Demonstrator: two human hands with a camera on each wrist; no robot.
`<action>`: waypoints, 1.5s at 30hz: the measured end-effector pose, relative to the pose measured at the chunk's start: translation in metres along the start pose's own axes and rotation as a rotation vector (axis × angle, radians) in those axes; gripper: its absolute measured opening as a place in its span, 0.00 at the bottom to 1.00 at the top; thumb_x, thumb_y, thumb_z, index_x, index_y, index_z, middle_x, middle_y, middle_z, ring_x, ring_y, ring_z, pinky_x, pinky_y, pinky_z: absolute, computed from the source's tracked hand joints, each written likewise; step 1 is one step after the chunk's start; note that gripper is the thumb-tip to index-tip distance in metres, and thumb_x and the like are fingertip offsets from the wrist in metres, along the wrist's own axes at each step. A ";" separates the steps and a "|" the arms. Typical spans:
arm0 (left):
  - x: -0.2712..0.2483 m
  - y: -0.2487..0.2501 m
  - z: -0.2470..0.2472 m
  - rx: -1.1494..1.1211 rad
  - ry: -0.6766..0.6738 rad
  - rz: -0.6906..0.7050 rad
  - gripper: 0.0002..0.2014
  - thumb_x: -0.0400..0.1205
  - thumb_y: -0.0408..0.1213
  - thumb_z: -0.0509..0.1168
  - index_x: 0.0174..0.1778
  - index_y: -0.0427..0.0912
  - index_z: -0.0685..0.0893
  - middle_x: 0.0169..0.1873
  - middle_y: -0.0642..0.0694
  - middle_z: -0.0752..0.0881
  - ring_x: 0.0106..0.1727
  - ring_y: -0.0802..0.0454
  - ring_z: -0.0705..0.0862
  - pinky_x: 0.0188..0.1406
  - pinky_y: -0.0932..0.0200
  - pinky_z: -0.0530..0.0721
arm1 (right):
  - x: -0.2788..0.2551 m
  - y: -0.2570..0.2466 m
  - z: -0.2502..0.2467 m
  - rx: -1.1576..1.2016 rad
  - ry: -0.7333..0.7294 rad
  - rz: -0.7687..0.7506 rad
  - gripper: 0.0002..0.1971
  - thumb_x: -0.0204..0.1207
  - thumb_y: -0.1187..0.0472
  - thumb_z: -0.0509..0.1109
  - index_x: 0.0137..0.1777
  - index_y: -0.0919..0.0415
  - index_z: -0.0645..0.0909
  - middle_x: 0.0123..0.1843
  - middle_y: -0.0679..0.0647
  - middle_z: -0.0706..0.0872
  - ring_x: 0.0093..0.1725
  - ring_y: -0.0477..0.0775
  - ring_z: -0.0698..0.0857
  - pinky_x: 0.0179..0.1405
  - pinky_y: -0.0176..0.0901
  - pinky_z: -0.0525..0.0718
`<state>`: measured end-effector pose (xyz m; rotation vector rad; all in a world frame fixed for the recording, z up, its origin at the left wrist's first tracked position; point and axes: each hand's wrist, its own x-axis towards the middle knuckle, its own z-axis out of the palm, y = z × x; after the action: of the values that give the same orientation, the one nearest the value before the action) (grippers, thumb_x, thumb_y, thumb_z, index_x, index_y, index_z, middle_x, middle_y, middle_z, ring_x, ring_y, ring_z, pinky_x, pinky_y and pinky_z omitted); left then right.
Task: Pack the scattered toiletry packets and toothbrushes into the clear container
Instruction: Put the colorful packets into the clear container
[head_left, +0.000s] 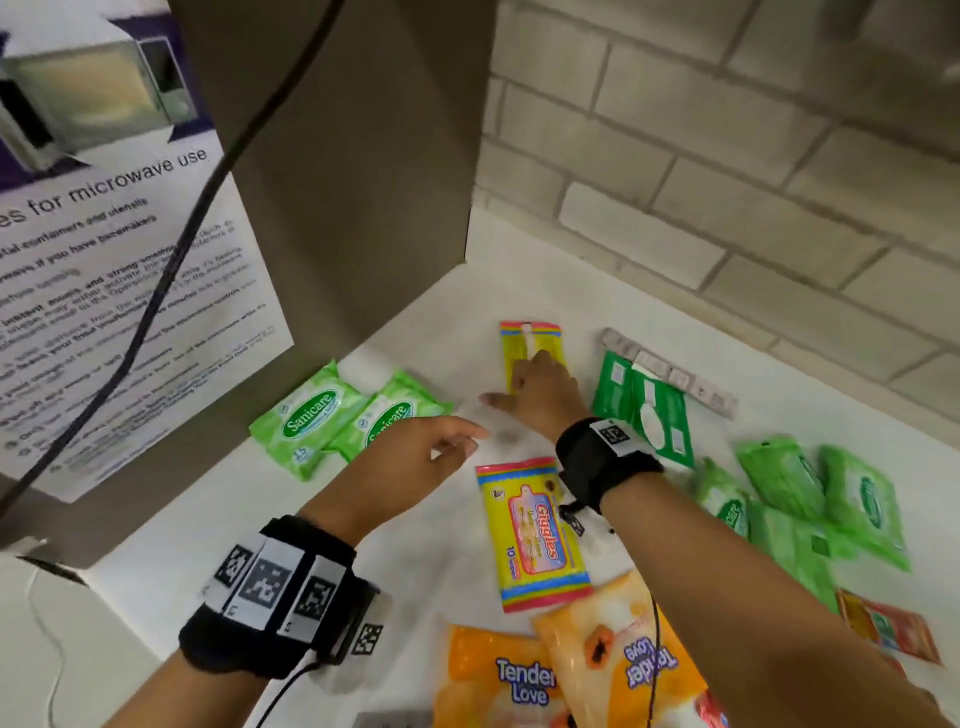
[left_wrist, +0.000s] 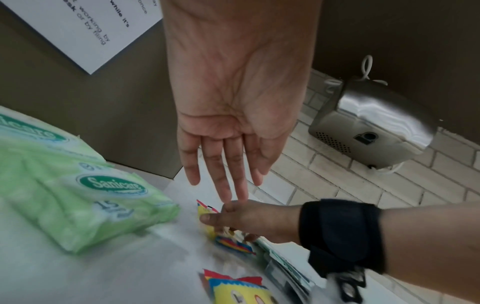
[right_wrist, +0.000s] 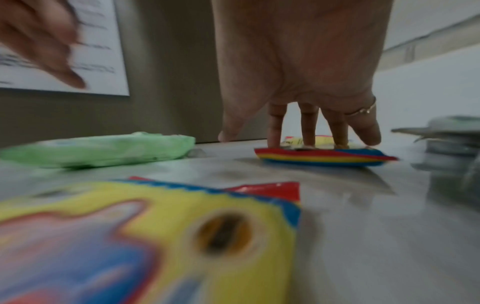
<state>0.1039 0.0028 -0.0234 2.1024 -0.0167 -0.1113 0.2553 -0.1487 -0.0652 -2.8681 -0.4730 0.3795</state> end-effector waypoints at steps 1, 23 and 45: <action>0.000 0.002 0.003 -0.012 -0.009 -0.010 0.10 0.81 0.40 0.65 0.54 0.56 0.86 0.50 0.55 0.90 0.52 0.61 0.86 0.58 0.64 0.82 | -0.013 0.002 0.001 -0.009 0.008 -0.008 0.33 0.66 0.36 0.71 0.59 0.63 0.77 0.63 0.65 0.75 0.63 0.67 0.76 0.61 0.58 0.77; 0.021 0.013 0.083 0.607 -0.430 -0.030 0.44 0.57 0.47 0.82 0.68 0.48 0.71 0.60 0.40 0.77 0.61 0.41 0.79 0.57 0.55 0.77 | -0.249 0.052 -0.085 1.705 0.581 0.384 0.18 0.63 0.74 0.72 0.48 0.55 0.77 0.34 0.54 0.90 0.27 0.51 0.87 0.32 0.42 0.84; -0.073 0.222 0.192 -0.255 -0.139 0.326 0.24 0.65 0.26 0.77 0.43 0.59 0.77 0.38 0.56 0.87 0.31 0.70 0.86 0.31 0.75 0.84 | -0.475 0.220 -0.028 0.565 0.321 0.841 0.11 0.74 0.73 0.62 0.50 0.56 0.72 0.55 0.62 0.85 0.51 0.61 0.83 0.44 0.42 0.78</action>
<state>0.0219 -0.2710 0.0764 1.8087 -0.4062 -0.0594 -0.1088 -0.5183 0.0107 -2.3449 0.7930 0.1247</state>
